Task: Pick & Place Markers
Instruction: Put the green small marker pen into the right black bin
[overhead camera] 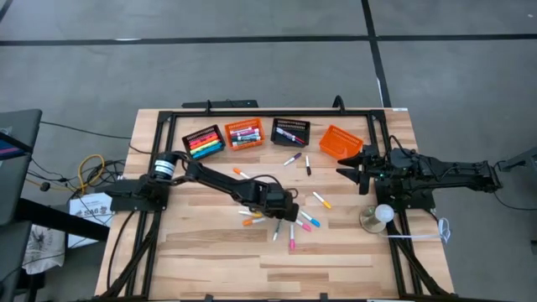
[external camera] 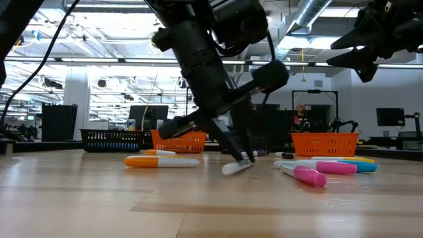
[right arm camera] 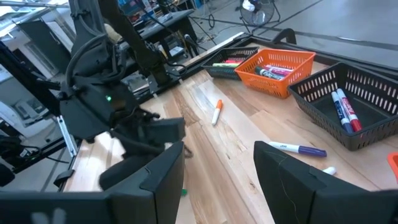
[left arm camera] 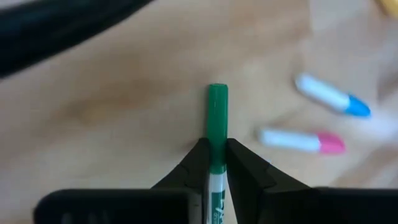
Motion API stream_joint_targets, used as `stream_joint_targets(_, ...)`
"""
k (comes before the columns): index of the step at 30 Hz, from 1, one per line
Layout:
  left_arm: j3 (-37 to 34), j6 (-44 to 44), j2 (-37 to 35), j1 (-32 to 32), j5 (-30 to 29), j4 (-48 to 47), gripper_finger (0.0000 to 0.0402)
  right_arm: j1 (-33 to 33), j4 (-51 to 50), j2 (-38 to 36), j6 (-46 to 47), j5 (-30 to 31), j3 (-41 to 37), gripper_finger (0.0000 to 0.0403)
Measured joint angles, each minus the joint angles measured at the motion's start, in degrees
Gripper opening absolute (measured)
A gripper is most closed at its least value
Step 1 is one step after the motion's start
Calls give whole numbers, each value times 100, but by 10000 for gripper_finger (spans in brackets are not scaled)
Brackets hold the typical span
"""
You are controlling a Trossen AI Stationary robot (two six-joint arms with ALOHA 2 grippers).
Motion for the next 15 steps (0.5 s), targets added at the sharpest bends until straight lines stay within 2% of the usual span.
stream_joint_targets(3,-18,43,-116,49,-251,-107,42,0,1,0,0,-1,0,184)
stream_joint_targets(15,-5,637,-801,346,-521,-16,39,0,1,-1,0,-4,0,184)
